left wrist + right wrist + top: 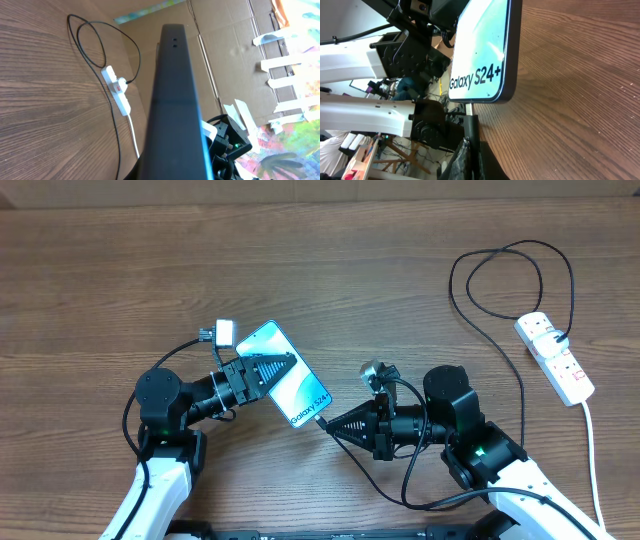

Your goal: Plug charger to phone and switch on socket

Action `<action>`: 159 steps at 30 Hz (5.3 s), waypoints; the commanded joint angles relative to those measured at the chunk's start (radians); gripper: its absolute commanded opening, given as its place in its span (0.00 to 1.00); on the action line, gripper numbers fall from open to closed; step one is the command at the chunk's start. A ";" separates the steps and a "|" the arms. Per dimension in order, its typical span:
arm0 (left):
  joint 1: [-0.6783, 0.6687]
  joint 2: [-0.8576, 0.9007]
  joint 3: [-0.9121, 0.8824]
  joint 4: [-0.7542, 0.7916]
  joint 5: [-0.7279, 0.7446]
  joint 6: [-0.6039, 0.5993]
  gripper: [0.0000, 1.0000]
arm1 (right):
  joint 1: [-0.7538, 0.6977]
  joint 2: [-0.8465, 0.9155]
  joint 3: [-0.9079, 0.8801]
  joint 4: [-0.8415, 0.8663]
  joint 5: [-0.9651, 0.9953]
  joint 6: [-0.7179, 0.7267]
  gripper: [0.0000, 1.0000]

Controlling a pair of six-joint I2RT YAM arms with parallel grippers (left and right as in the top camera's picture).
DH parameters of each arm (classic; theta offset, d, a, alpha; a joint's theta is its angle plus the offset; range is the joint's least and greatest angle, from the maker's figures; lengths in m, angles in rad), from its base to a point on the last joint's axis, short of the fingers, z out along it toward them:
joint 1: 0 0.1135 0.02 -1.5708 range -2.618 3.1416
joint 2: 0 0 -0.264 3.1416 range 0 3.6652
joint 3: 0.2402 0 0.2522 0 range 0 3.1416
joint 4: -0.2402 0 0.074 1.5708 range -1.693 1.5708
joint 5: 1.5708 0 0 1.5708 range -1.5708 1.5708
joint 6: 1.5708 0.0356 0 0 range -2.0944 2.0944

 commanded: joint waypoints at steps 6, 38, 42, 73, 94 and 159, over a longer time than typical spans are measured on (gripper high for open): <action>0.000 -0.001 0.010 0.011 0.039 0.001 0.04 | 0.006 0.000 0.002 0.004 0.029 0.004 0.04; -0.027 0.000 0.010 0.011 0.040 0.040 0.04 | 0.006 0.000 0.002 0.089 0.037 0.030 0.04; -0.027 0.000 0.010 0.010 0.037 0.075 0.04 | 0.005 0.000 0.002 0.089 0.037 0.030 0.04; -0.026 0.000 0.010 -0.127 0.034 0.241 0.04 | -0.061 0.000 0.002 -0.168 -0.011 -0.087 0.62; -0.026 0.000 0.010 -0.127 0.034 0.241 0.04 | 0.089 0.000 0.001 -0.143 0.139 -0.087 0.56; -0.137 0.000 0.010 -0.124 0.147 0.294 0.04 | 0.131 0.046 0.003 0.079 0.204 -0.049 0.04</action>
